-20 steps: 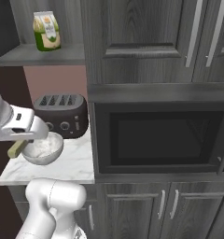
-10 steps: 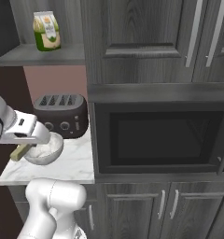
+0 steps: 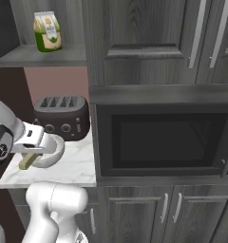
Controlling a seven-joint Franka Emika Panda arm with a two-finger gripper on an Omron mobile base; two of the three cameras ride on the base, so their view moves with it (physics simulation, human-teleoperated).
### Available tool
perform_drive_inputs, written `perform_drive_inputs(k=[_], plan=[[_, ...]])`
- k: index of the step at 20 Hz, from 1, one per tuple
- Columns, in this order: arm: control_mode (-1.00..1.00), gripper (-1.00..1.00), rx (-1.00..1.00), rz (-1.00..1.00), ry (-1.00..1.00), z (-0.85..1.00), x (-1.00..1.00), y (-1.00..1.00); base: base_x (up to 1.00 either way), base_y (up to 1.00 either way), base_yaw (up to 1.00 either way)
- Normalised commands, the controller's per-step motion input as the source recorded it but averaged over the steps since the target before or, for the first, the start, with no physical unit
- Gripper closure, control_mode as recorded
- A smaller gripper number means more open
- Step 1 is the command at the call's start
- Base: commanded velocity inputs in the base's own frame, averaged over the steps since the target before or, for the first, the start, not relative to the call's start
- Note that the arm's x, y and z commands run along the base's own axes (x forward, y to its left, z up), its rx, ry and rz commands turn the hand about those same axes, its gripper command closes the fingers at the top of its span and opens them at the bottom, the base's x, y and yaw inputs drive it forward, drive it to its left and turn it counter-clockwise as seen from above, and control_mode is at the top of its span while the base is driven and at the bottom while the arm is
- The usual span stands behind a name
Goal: Pick the egg and butter from the fridge and place them by the bowl for mixing.
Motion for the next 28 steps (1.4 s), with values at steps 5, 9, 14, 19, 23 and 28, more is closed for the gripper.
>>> perform_drive_inputs(k=[5,9,14,19,23,28], plan=[[-1.0,1.0,0.09,0.0,0.0,-0.29,0.59,0.0,0.0,0.0,0.0],[-1.0,1.0,0.03,0.0,0.0,-0.29,0.64,0.0,0.0,0.0,0.0],[-1.0,1.0,-0.01,0.0,0.0,-0.23,0.58,0.0,0.0,0.0,0.0],[-1.0,1.0,-0.03,0.0,0.02,-0.23,0.47,0.0,0.0,0.0,0.0],[-1.0,1.0,-0.01,0.0,0.02,-0.27,0.41,0.0,0.0,0.0,0.0],[-1.0,1.0,-0.01,0.0,0.0,-0.21,0.36,0.0,0.0,0.0,0.0]])
